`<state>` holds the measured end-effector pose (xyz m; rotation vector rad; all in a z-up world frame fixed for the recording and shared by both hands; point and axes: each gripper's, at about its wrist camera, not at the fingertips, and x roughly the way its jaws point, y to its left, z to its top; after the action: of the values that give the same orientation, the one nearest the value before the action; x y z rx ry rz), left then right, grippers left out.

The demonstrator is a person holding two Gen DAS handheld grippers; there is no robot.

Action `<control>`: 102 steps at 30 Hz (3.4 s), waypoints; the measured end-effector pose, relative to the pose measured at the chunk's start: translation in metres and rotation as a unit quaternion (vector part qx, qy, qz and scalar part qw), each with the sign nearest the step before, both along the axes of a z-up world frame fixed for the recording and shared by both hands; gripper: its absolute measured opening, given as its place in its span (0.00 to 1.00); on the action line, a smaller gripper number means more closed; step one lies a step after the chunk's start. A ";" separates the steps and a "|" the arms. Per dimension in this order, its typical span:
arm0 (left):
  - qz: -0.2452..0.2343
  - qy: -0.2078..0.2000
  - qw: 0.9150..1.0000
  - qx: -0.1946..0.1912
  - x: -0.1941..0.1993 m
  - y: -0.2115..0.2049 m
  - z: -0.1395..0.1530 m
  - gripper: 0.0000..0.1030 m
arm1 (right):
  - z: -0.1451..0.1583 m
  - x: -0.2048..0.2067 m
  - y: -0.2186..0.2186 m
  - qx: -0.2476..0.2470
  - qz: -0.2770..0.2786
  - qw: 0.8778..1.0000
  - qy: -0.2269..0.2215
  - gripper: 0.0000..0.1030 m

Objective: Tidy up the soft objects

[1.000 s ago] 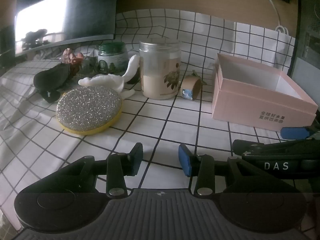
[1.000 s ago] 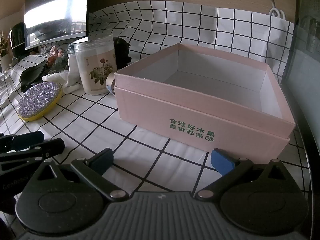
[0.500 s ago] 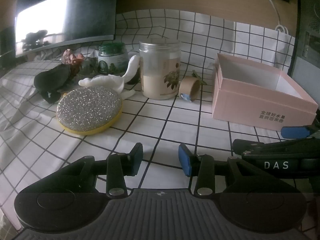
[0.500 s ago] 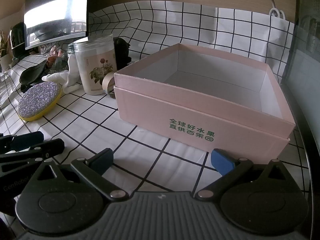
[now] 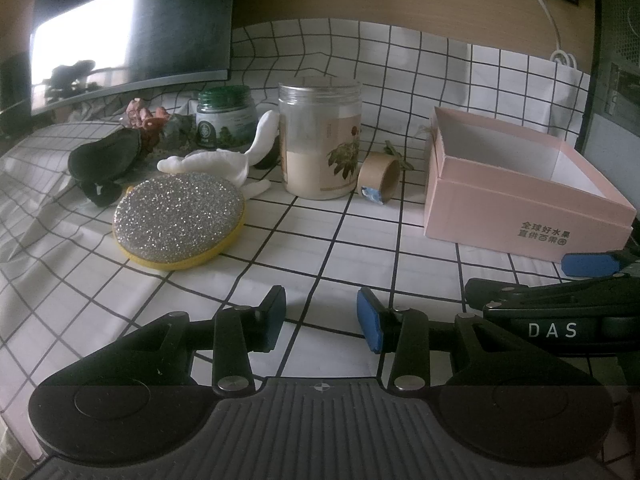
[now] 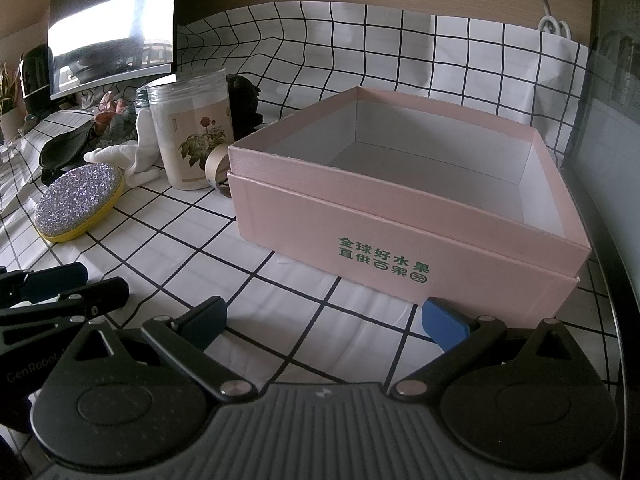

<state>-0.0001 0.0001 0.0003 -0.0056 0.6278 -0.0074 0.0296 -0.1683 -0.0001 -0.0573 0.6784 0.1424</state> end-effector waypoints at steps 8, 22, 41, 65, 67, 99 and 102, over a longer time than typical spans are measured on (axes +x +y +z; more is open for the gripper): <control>0.000 0.000 1.000 0.000 0.000 0.000 0.000 0.43 | 0.000 0.000 0.000 0.000 0.000 1.000 0.000 1.00; 0.000 -0.001 1.000 0.000 0.000 0.000 0.000 0.43 | 0.000 0.000 0.000 0.000 0.000 1.000 0.000 1.00; 0.000 -0.001 1.000 0.001 0.000 0.000 0.000 0.43 | 0.000 0.000 0.000 0.000 0.000 1.000 0.000 1.00; 0.001 0.001 1.000 0.001 0.000 -0.001 0.000 0.43 | 0.000 0.002 0.000 0.008 0.003 1.000 0.002 1.00; -0.005 0.008 1.000 0.005 0.001 -0.002 0.002 0.43 | 0.003 0.005 -0.002 0.013 0.008 1.000 0.021 1.00; 0.055 0.082 0.958 -0.269 0.155 0.372 0.041 0.39 | 0.064 0.056 0.172 -0.011 -0.034 0.998 0.058 0.92; 0.041 0.093 0.954 -0.282 0.173 0.373 0.028 0.39 | 0.063 0.061 0.202 -0.019 -0.020 0.998 0.049 0.92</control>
<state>0.1730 0.3726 0.0284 -0.5916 0.7964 -0.1066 0.0910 0.0336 0.0624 -0.0729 0.7802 0.0952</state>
